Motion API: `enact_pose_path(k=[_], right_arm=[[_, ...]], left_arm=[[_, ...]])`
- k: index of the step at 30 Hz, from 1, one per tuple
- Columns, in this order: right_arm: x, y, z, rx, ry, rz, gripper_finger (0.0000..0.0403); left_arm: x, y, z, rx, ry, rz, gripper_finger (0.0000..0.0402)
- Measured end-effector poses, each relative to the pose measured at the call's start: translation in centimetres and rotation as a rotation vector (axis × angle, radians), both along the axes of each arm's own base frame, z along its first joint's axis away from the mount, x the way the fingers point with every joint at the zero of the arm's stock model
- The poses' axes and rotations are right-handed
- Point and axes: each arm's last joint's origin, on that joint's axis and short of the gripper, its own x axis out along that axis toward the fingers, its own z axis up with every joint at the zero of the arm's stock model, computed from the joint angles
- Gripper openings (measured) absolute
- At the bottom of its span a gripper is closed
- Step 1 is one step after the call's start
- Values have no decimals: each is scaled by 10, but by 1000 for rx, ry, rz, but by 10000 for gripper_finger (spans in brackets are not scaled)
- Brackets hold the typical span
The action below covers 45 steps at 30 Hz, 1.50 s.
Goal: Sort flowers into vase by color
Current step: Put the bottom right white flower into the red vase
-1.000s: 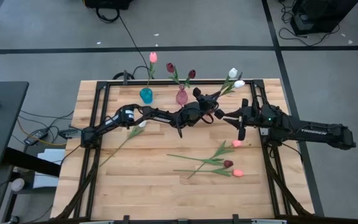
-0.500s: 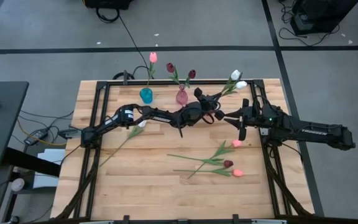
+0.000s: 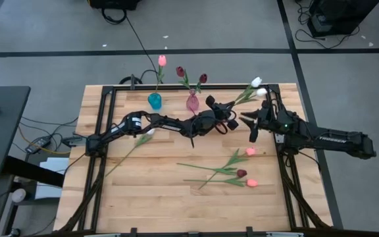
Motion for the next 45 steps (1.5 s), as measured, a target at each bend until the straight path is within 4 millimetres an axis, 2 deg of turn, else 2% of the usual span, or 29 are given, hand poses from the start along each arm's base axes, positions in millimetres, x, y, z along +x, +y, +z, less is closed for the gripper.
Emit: enact_pose_path(k=[6, 31, 35, 45], right_arm=[[-1, -1, 1, -9, -5, -33, 110], [-2, 6, 4, -10, -37, 30, 110], [-3, 6, 4, -11, -40, 35, 110], [-3, 6, 4, -10, -40, 35, 110]], left_arm=[[0, -4, -1, 29, 34, 26, 31], [0, -16, 2, 32, 61, 53, 29], [0, -18, 1, 24, 68, 90, 45], [1, -29, 1, 57, 98, 100, 122]])
